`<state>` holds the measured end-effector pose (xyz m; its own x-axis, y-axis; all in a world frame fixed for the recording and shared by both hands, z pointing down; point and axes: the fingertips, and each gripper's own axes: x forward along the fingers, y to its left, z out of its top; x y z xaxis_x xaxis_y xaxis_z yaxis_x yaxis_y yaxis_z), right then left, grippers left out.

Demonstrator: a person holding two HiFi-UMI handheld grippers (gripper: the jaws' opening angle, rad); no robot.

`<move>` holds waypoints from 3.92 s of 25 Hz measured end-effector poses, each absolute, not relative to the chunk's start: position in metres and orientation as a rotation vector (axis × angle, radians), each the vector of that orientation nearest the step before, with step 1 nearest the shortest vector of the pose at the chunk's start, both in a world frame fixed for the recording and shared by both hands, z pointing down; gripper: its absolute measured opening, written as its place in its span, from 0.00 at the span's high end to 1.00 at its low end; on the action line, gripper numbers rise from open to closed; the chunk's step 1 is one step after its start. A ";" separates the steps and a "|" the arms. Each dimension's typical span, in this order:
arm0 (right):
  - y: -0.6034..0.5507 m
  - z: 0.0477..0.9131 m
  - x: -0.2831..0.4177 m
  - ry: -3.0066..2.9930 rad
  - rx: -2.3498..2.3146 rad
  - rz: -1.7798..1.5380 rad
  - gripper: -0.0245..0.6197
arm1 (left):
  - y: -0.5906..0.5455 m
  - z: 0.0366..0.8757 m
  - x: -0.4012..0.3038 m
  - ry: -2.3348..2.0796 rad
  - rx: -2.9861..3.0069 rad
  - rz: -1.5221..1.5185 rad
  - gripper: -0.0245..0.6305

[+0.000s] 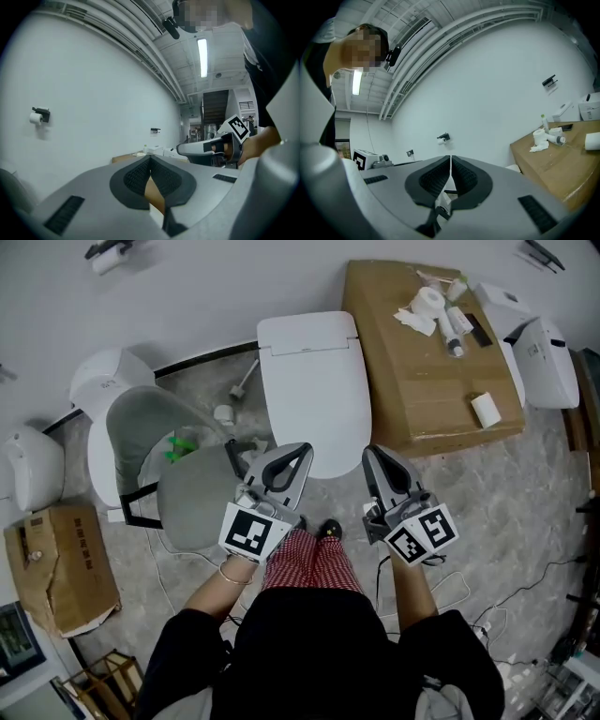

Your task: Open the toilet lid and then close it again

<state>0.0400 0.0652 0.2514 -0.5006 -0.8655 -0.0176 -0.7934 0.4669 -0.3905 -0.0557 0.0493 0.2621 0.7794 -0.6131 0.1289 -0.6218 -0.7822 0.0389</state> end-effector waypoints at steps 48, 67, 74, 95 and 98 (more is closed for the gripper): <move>0.059 0.458 0.045 2.477 -1.608 -0.829 0.93 | 0.044 0.472 -0.060 -1.045 2.706 0.396 0.96; 0.084 0.532 0.019 2.485 -1.583 -1.018 0.93 | 0.075 0.547 -0.051 -0.966 2.617 0.447 0.96; 0.088 0.556 0.022 2.441 -1.603 -1.082 0.93 | 0.081 0.570 -0.042 -0.932 2.586 0.457 0.96; 0.079 0.623 0.023 2.471 -1.657 -1.146 0.93 | 0.081 0.633 -0.041 -0.934 2.492 0.495 0.96; 0.080 0.636 0.023 2.470 -1.667 -1.176 0.93 | 0.079 0.643 -0.043 -0.939 2.479 0.502 0.96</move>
<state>0.0230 0.0804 0.6364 -0.4571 -0.7790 0.4292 -0.8243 0.1899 -0.5333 -0.0433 0.0792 0.6425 0.7036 -0.5289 0.4747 -0.6886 -0.6724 0.2715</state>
